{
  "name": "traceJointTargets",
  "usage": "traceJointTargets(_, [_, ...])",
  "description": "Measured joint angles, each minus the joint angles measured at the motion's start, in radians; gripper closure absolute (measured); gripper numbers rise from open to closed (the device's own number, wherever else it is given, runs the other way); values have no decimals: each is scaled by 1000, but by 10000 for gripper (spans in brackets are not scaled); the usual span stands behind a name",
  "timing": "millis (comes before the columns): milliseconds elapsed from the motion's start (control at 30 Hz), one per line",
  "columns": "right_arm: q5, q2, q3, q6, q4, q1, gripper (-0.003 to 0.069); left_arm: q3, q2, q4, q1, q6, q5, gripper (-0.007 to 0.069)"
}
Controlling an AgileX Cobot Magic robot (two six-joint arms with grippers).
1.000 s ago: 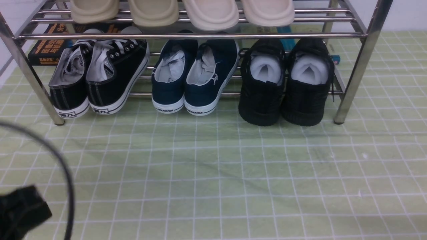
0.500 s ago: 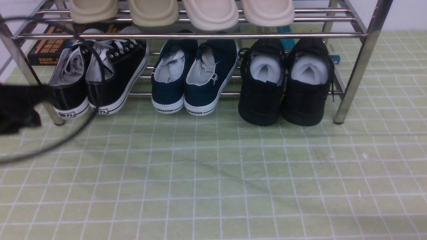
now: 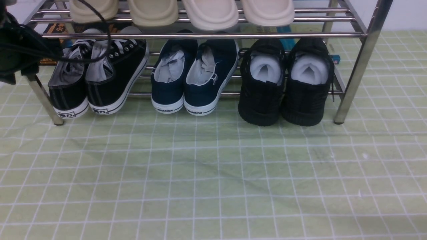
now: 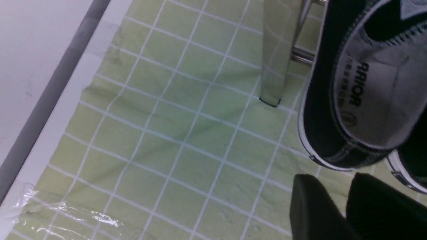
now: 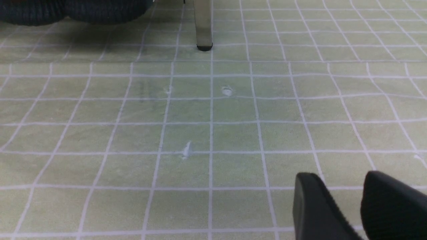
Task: Take the shoes off the shelf with your hand from the green coffee tablecloth.
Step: 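Grasp the leftmost shoe on the bottom shelf of the shoe rack with the left gripper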
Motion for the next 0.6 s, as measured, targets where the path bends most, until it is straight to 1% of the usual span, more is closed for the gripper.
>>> traceJointTargets(33, [0, 0, 0, 0, 0, 0, 421, 0, 7, -24, 27, 5, -1, 522])
traceJointTargets(100, [0, 0, 0, 0, 0, 0, 421, 0, 12, -92, 81, 50, 0, 585])
traceJointTargets(167, [0, 0, 0, 0, 0, 0, 421, 0, 15, -177, 131, 145, 5, 612])
traceJointTargets(267, [0, 0, 0, 0, 0, 0, 421, 0, 17, -360, 174, 313, 20, 615])
traceJointTargets(300, [0, 0, 0, 0, 0, 0, 421, 0, 17, -431, 180, 388, 19, 615])
traceJointTargets(367, [0, 0, 0, 0, 0, 0, 421, 0, 17, -514, 180, 459, 5, 613])
traceJointTargets(467, [0, 0, 0, 0, 0, 0, 421, 0, 19, -566, 178, 498, -45, 594])
traceJointTargets(533, [0, 0, 0, 0, 0, 0, 421, 0, 23, -565, 178, 503, -75, 582])
traceJointTargets(600, [0, 0, 0, 0, 0, 0, 421, 0, 41, -562, 180, 505, -126, 544])
